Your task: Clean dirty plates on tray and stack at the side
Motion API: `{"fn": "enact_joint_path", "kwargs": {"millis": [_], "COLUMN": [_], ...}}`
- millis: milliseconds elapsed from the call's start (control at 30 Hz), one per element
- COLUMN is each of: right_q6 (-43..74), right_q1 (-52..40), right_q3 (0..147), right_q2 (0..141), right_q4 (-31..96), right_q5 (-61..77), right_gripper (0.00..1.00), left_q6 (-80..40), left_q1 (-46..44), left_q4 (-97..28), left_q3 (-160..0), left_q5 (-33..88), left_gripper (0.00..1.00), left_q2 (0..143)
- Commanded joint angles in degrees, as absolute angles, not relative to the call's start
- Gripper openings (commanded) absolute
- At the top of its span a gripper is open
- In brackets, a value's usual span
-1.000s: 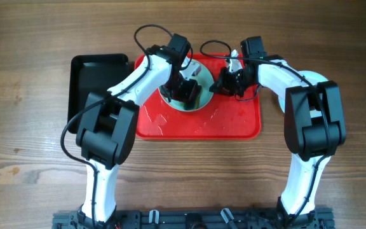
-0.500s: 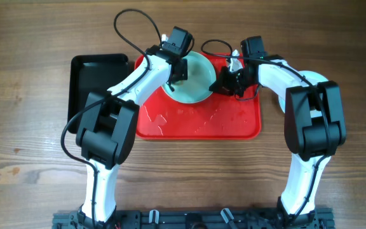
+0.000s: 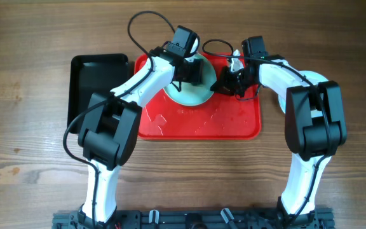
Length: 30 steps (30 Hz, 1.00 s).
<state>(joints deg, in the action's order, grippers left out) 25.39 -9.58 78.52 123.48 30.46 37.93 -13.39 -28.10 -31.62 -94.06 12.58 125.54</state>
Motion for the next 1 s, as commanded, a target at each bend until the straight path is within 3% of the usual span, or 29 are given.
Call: {"fn": "enact_joint_path", "kwargs": {"millis": [0,267,467,733,967], "right_q6": [24.0,24.0,23.9,24.0,23.9], "right_q1": [-9.9,-9.9,-9.9,-9.9,-9.9], "right_q3": [78.2,78.3,78.2,78.2,78.2], "right_q2": [125.7,125.7,125.7,125.7,125.7], "right_q4": [30.7,30.7,30.9,30.9,30.9], "right_q5": [35.9,35.9,35.9,35.9,35.9], "right_gripper": [0.04,0.04,0.04,0.04,0.04], "left_q6": [-9.7,-19.4,-33.2,-33.5,-26.9], "left_q1": [-28.3,-25.5,-23.8,-24.7,-24.5], "left_q4": [-31.4,-30.7,-32.9,-44.3,-53.5], "left_q3": [-93.8,-93.8,-93.8,-93.8,-93.8], "left_q5": [22.5,4.5,-13.8,-10.7,8.5], "left_gripper": [0.04,0.04,0.04,0.04,0.04], "left_q2": [125.9,125.9,125.9,125.9,125.9]}}
